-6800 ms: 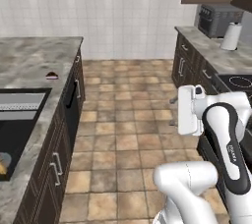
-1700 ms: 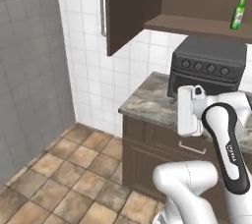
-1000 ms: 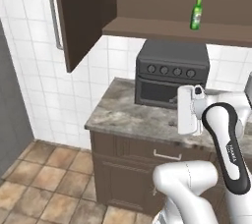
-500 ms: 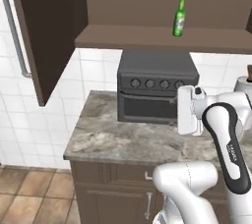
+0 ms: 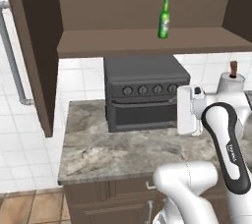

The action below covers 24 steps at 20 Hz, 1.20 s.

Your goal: Open the cabinet directly in front. Then move the beer and the mug to the dining counter with the candle on it.

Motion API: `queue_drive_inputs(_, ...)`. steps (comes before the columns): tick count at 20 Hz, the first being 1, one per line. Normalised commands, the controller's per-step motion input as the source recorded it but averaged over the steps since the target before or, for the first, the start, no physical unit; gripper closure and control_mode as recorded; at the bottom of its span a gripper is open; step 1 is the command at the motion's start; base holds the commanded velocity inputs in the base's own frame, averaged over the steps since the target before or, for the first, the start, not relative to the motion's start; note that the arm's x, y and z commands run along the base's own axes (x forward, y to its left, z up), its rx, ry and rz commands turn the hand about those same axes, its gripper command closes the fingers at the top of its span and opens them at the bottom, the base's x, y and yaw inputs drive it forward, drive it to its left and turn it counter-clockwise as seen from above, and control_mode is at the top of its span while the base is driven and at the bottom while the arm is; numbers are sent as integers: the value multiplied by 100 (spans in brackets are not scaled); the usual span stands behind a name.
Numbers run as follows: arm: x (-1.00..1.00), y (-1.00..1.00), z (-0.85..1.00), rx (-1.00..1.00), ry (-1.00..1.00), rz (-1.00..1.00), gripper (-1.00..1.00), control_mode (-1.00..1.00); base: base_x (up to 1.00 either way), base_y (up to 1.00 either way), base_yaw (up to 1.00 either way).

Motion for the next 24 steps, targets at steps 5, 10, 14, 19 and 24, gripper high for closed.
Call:
queue_drive_inputs(5, 0, 0, 0, 0, 0, 0, -100, 100, 65, 36, -36)
queue_drive_inputs(10, 0, 0, 0, 0, 0, 0, -100, 100, 61, 33, -19)
queue_drive_inputs(14, 0, 0, 0, 0, 0, 0, -100, 100, 51, 26, -6)
queue_drive_inputs(19, 0, 0, 0, 0, 0, 0, -100, 100, 22, 66, 5)
queue_drive_inputs(24, 0, 0, 0, 0, 0, 0, -100, 100, 24, 80, 26)
